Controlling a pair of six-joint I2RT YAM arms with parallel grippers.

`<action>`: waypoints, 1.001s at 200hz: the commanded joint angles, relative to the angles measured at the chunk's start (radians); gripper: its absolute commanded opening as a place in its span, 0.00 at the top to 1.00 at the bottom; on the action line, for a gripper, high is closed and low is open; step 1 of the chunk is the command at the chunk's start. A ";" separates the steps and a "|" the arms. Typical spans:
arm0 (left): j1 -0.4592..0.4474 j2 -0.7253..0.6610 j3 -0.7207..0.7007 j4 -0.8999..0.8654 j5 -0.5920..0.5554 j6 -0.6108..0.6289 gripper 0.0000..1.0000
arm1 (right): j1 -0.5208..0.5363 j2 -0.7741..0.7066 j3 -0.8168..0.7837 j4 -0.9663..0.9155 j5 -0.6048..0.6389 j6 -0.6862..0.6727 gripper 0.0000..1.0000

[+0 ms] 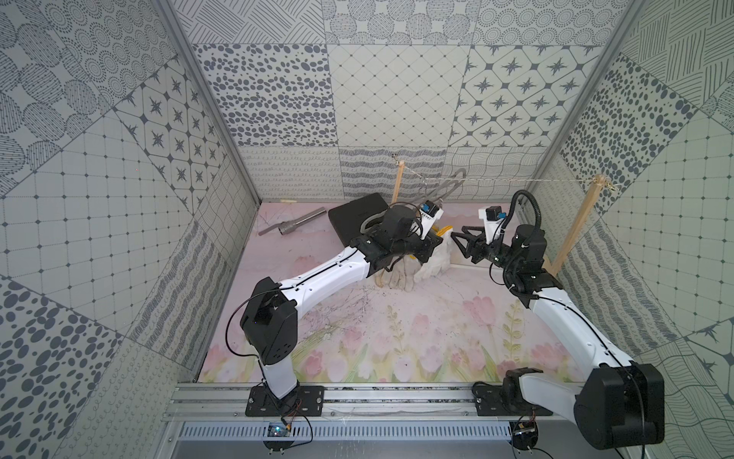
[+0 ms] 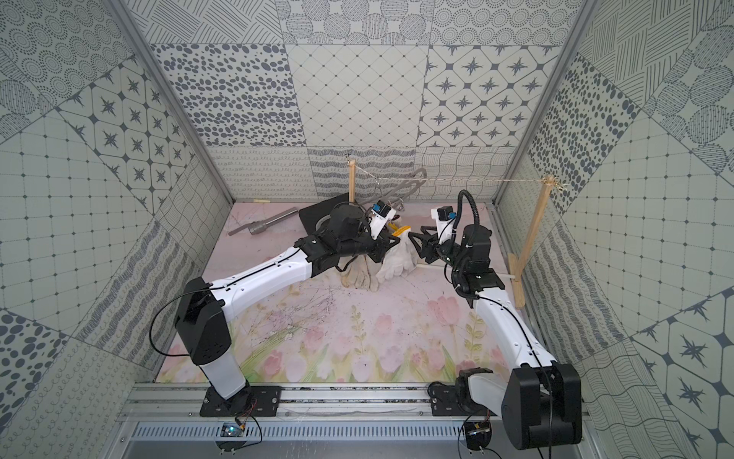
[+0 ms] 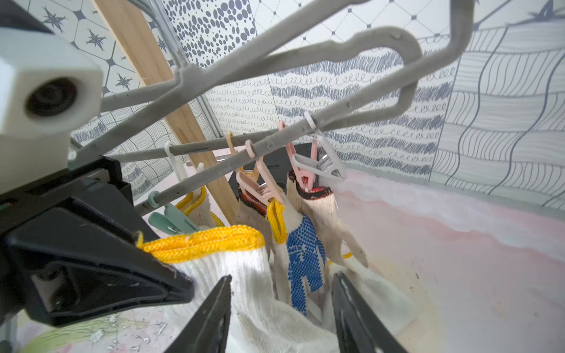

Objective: Clip the gloves onto a hanger to dry
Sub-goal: Adjust the glove.

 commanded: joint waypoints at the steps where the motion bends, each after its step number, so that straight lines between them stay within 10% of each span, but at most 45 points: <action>1: 0.000 0.015 0.074 -0.155 -0.100 -0.081 1.00 | 0.019 0.058 0.047 0.115 0.036 -0.122 0.47; 146: -0.005 0.003 0.102 -0.386 -0.123 -0.054 1.00 | 0.042 0.288 0.145 0.280 -0.017 -0.179 0.55; 200: -0.004 -0.014 0.078 -0.358 -0.107 -0.050 1.00 | 0.074 0.347 0.145 0.358 0.007 -0.264 0.41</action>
